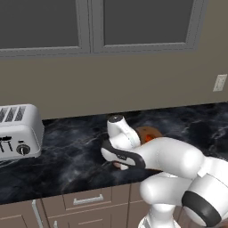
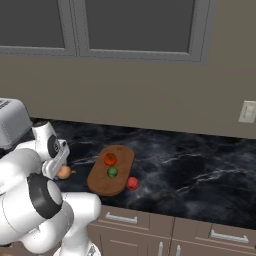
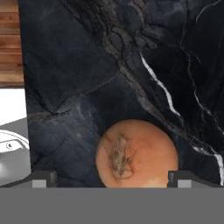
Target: Place the avocado, onion, tomato, and bell pepper on the cutting board.
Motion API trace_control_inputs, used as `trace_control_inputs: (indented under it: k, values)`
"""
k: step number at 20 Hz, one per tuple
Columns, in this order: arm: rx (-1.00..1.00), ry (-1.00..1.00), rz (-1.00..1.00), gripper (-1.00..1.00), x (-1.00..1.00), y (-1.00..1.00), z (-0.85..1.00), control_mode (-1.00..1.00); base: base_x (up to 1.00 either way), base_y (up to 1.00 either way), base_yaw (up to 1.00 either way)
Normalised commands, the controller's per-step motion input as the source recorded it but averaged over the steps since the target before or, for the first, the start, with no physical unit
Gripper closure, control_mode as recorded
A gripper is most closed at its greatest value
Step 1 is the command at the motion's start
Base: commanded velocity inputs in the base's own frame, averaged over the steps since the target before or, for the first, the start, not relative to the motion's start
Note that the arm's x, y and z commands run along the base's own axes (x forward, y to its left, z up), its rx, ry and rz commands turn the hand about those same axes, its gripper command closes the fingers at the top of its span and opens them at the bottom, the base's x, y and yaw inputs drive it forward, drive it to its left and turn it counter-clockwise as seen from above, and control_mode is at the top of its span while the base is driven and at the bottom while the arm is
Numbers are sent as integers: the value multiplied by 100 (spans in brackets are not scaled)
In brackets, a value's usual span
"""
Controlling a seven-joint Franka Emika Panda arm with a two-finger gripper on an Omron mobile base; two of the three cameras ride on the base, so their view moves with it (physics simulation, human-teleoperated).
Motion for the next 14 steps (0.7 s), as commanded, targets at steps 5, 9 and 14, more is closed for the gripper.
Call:
trace_control_inputs:
  k: [5, 9, 14]
  values:
    - [0, -1, 19, -100, 6, 0, -7, -100, 0, 0, 0]
    - [0, -1, 19, -100, 2, 0, -10, -100, 0, 0, 0]
    - [-1, -2, 18, -100, 0, 0, -21, -100, 0, 0, 0]
